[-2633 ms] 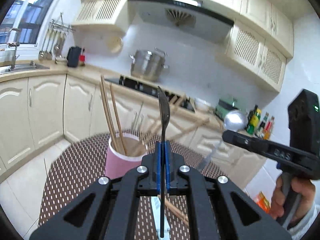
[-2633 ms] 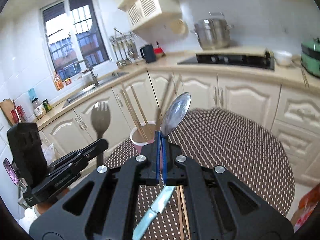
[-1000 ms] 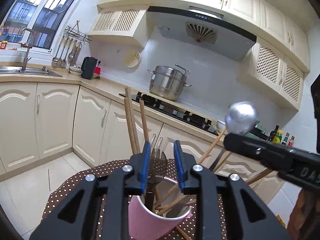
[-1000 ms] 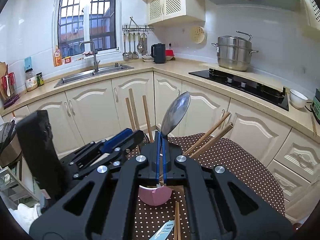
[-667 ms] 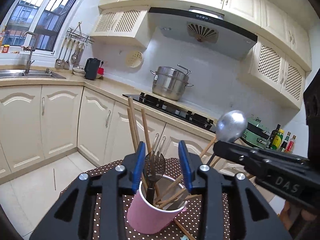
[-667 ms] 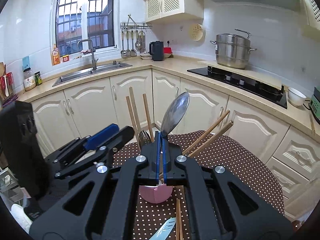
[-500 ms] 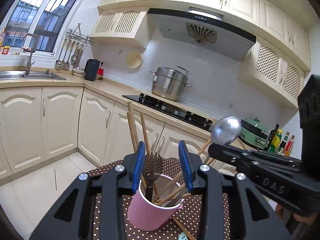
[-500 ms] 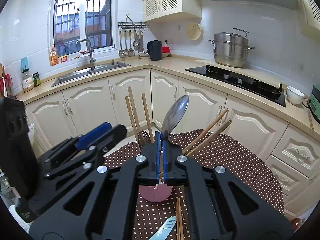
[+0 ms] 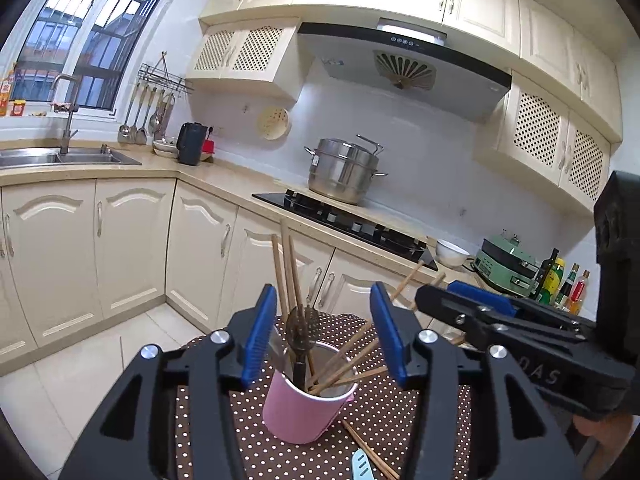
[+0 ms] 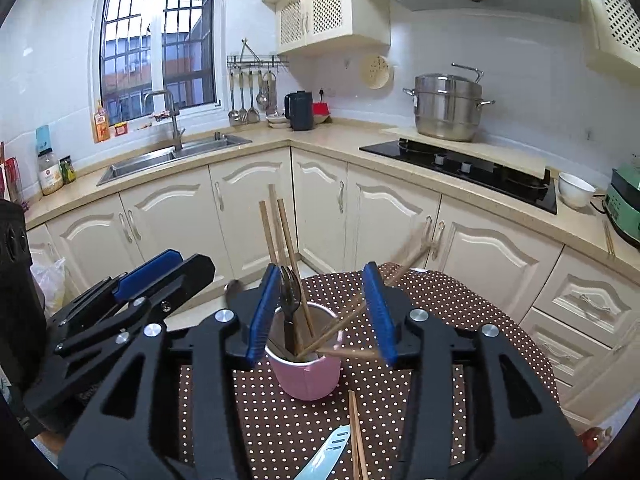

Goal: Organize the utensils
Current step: 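Close the left tool on the pale blue knife while the right tool reaches the chopstick, then close the right tool on the wooden chopstick's end, then lift the knife and chopstick upright and carry both above the pink cup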

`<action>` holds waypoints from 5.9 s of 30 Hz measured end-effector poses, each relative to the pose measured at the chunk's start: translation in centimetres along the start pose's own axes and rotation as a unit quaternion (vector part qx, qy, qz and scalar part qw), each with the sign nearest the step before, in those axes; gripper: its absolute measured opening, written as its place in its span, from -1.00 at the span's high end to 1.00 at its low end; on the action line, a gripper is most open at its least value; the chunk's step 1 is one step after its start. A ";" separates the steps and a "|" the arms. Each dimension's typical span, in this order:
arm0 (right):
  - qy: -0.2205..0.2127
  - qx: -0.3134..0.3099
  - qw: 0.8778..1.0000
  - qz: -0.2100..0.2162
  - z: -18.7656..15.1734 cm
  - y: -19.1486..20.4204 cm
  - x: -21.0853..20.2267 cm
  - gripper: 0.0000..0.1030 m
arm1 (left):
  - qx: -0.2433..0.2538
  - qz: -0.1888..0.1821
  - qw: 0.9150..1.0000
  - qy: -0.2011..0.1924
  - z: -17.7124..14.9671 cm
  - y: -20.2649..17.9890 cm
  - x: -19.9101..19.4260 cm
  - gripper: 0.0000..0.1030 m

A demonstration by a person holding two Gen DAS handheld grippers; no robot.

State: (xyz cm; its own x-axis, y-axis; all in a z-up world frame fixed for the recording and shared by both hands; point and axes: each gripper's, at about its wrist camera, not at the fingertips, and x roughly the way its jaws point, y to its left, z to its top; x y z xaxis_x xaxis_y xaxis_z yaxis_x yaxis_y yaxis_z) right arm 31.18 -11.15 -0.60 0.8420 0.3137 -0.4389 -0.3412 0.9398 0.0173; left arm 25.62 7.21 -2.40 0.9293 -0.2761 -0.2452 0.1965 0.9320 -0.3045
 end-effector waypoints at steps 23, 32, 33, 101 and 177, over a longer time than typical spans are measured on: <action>0.055 0.016 0.998 -0.032 -7.2 -4.9 -6.1 -0.01 | 0.073 0.015 0.960 0.270 -7.9 -5.9 2.2 -0.05; 0.143 0.052 0.988 -0.033 -13.0 -8.2 -3.8 -0.02 | 0.076 0.038 0.911 0.404 -14.2 -5.9 6.4 -0.05; 0.152 0.058 0.986 -0.031 -13.5 -8.6 -3.5 -0.02 | 0.080 0.042 0.907 0.411 -14.6 -6.1 6.8 -0.05; 0.340 0.021 0.940 0.027 -15.1 -6.3 10.4 0.89 | -0.019 0.113 0.912 0.393 -13.9 2.6 7.4 0.48; -0.232 0.113 0.966 0.034 -2.7 -1.8 2.2 0.88 | 0.014 0.013 1.000 -0.008 1.0 -0.5 6.2 0.49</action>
State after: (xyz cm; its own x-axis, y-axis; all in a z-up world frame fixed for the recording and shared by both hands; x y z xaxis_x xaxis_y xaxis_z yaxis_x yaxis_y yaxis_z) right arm 32.56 -12.51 -3.99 0.9357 0.3524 0.0179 -0.3454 0.9042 0.2512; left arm 31.61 5.26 -2.81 0.9392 -0.2487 -0.2368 0.1814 0.9448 -0.2729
